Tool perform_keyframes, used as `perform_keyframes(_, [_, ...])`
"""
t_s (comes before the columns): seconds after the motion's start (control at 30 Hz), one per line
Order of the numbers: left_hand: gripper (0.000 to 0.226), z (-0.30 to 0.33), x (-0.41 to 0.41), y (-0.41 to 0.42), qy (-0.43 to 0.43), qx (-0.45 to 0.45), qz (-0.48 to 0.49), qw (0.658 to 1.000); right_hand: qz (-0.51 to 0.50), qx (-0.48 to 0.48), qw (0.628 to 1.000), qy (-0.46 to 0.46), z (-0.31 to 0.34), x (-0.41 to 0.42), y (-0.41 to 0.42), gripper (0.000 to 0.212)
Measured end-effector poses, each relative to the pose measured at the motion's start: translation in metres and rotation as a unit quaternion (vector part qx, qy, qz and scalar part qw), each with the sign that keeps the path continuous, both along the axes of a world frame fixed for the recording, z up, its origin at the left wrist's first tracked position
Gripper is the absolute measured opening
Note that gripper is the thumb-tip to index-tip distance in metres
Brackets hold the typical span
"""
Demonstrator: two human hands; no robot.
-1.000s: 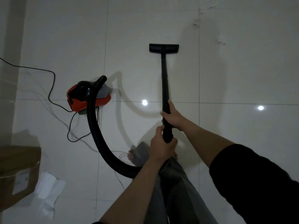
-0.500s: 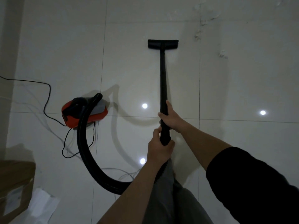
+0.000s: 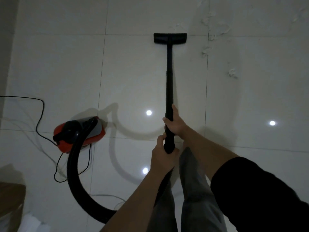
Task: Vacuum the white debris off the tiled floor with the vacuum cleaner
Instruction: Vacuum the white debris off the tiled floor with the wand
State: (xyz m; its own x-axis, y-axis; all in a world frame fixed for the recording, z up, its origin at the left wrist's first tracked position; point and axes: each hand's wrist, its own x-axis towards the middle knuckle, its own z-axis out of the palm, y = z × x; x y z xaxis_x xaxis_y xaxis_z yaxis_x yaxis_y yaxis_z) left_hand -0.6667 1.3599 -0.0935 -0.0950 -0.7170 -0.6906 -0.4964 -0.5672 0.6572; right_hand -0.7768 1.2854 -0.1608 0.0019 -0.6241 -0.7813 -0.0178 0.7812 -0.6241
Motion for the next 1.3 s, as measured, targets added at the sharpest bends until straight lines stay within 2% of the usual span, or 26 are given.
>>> perform_keyframes(0.4, [0.042,-0.007,-0.058,-0.082,-0.004,0.009,0.025,1.000,0.010,-0.004,1.000,-0.017,-0.011,-0.056,-0.087,0.080])
perform_keyframes(0.63, [0.051,-0.001,-0.077,-0.125,-0.006,0.021,0.026,0.999,0.015,-0.003,1.000,-0.013,-0.007,-0.076,-0.130,0.081])
perform_keyframes(0.97, [0.052,0.009,-0.094,-0.195,-0.020,0.029,0.006,0.999,0.053,0.001,0.998,0.043,-0.003,-0.091,-0.199,0.084])
perform_keyframes(1.3, [0.049,0.005,-0.103,-0.296,-0.006,0.037,0.006,0.999,0.017,0.002,1.000,0.027,-0.003,-0.102,-0.296,0.085])
